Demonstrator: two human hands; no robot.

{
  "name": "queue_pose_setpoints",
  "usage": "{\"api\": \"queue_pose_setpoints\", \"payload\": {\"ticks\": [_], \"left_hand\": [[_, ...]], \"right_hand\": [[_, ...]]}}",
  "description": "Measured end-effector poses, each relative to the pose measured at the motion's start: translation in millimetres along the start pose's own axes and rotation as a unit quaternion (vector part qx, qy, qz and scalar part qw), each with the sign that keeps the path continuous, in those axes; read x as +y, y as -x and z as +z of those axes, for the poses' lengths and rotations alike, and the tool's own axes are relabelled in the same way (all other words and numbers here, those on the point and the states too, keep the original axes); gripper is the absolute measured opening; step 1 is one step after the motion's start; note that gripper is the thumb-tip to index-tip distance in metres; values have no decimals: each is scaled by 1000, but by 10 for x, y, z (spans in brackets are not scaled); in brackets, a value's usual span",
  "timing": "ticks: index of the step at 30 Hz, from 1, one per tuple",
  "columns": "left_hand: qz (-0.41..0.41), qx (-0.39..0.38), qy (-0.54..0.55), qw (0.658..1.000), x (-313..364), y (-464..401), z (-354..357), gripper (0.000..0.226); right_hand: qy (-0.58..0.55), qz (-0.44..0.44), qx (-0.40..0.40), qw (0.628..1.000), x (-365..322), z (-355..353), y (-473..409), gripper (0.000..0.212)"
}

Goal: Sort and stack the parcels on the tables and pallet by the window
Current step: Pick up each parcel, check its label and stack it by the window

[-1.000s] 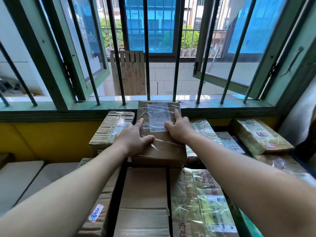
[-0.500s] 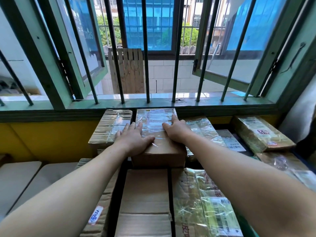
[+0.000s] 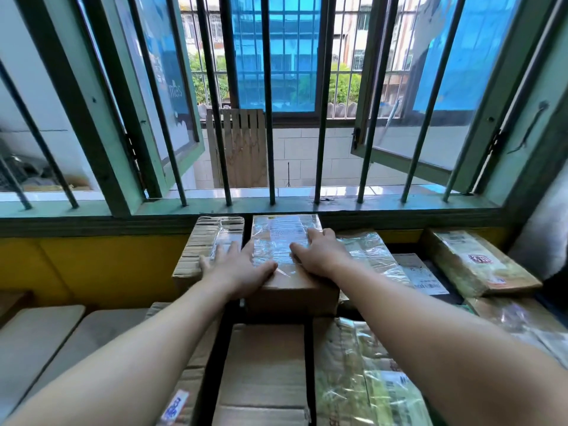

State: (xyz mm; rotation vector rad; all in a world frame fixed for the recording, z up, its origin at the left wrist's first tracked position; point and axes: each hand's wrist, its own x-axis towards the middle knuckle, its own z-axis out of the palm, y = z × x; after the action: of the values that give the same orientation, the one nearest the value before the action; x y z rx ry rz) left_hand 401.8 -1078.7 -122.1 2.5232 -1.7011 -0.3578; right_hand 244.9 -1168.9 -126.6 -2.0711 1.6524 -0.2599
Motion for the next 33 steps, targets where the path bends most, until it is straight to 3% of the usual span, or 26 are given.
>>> {"api": "queue_pose_setpoints", "payload": {"ticks": [12,16,24,28,33], "left_hand": [[29,-8,14,999,43,-8,-18,85],[44,-9,76,996,-121,92,-150,104],[34,24,105,994,-629,686,-215,72],[78,3,140,987,-978,1025,-197,73],[70,23,129,989,-1416,1454,-182,74]], "right_hand": [[1,8,-14,1000,3,-42,-25,77],[28,-29,16,999,-91,-163,105,77],[49,-74,33,996,-407,-141,758,79],[55,-68,40,995,-600,-28,1116,77],[65,-73,41,994,-904,221,1550,77]]}}
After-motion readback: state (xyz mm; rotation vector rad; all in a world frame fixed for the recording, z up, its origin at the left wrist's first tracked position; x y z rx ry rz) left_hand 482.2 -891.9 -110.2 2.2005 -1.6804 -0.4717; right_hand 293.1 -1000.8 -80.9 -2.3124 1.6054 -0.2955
